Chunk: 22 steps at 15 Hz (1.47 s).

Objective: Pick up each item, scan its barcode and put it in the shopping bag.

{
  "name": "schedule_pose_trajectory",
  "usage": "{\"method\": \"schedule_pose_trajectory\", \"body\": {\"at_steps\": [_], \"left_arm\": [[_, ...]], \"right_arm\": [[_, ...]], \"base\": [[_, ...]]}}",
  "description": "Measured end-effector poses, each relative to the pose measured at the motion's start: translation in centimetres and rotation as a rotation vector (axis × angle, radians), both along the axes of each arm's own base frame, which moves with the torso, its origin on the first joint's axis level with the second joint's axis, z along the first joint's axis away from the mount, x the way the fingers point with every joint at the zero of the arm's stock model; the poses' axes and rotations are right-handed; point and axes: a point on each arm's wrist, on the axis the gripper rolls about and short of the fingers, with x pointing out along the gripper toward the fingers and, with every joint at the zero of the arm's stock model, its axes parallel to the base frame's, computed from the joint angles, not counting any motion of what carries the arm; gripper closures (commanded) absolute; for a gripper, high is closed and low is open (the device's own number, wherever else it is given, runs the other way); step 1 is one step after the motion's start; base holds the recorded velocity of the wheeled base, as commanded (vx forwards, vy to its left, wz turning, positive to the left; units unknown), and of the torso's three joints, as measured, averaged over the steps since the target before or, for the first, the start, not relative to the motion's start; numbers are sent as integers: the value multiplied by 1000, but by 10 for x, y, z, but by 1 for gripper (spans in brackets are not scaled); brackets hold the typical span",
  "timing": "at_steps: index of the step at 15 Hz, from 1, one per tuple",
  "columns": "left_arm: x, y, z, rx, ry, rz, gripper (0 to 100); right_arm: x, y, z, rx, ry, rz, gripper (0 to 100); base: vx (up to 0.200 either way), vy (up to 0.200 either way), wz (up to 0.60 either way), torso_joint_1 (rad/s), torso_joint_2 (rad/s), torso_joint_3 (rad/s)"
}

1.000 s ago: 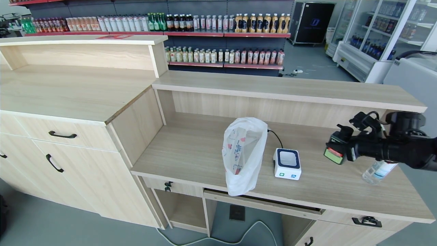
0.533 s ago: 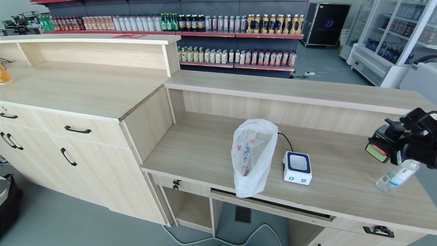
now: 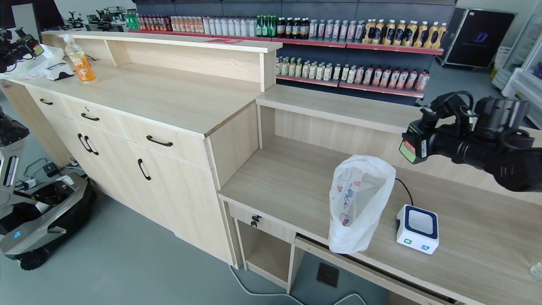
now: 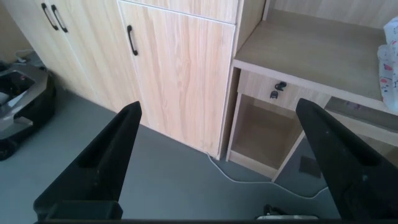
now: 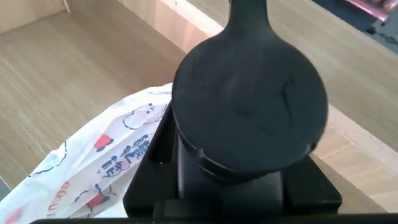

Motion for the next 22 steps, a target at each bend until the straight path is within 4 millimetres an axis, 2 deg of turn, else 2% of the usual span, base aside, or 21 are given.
{"method": "schedule_pose_trajectory", "body": {"at_steps": [3,7,13,17,22], "left_arm": [[0,0,0,0,0,-1,0],[0,0,0,0,0,0,0],[0,0,0,0,0,0,0],[0,0,0,0,0,0,0],[0,0,0,0,0,0,0]], "right_arm": [[29,11,-43,52,83,24,100],[51,14,-90,68,152,31,100],[76,20,-120,107,180,64,100],[86,26,-138,106,182,77,100],[93,23,-163,105,196,70,100]], "base": [[0,0,0,0,0,0],[0,0,0,0,0,0],[0,0,0,0,0,0],[0,0,0,0,0,0],[0,0,0,0,0,0]]}}
